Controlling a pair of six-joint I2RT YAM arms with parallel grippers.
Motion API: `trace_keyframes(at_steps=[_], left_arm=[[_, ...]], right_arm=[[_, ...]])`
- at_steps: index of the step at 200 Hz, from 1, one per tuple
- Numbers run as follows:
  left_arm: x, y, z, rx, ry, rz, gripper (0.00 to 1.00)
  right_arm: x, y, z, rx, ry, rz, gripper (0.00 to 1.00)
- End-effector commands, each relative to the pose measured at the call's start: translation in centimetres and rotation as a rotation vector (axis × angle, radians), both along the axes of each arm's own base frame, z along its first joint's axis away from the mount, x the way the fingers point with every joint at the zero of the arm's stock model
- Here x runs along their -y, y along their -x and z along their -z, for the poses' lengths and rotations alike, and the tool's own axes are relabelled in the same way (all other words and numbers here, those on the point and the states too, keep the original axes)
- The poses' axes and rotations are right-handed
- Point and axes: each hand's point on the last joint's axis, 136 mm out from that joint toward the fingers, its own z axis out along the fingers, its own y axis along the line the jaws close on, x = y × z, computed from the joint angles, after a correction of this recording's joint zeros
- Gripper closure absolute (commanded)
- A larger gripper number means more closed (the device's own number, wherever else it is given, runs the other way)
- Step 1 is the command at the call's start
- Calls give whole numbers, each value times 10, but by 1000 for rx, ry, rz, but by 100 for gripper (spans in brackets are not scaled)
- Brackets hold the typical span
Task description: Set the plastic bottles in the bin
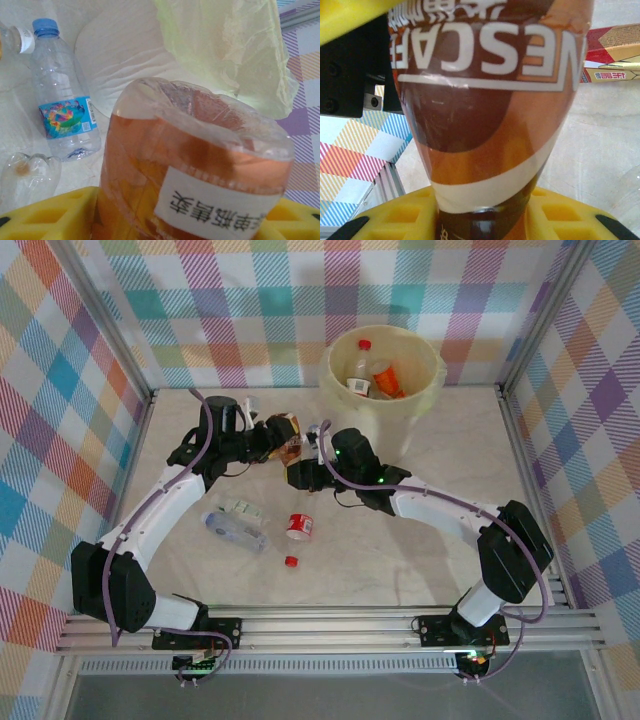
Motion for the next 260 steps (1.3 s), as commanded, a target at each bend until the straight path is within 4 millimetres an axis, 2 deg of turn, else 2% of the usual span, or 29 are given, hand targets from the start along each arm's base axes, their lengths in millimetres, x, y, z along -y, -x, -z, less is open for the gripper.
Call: trace_keyframes(at_steps=[1, 21, 47, 84, 104, 118, 146, 161, 196, 223, 260], left_arm=[[0, 0, -11, 30, 22, 11, 31], [-3, 1, -21, 62, 26, 5, 16], [-3, 7, -46, 163, 23, 35, 0], [-4, 23, -80, 349, -24, 112, 0], [0, 43, -100, 487, -52, 200, 0], [5, 61, -111, 585, -71, 283, 0], [19, 96, -115, 701, -106, 449, 0], [25, 106, -111, 741, -139, 491, 0], [22, 107, -112, 808, -176, 426, 0], [21, 110, -115, 846, -175, 393, 0], [25, 115, -115, 865, -147, 392, 0]], right_arm=[[2, 6, -24, 48, -40, -9, 71], [9, 11, -24, 52, -24, -4, 70], [24, 18, -19, 45, 22, 14, 70], [58, 36, -12, 50, 118, 51, 69], [80, 45, -12, 65, 181, 74, 69], [96, 51, -18, 96, 213, 94, 69], [129, 53, -41, 194, 307, 161, 69], [145, 47, -56, 246, 367, 212, 69], [172, 24, -99, 338, 447, 319, 68], [191, -7, -127, 348, 480, 405, 68], [210, -55, -143, 294, 523, 497, 67]])
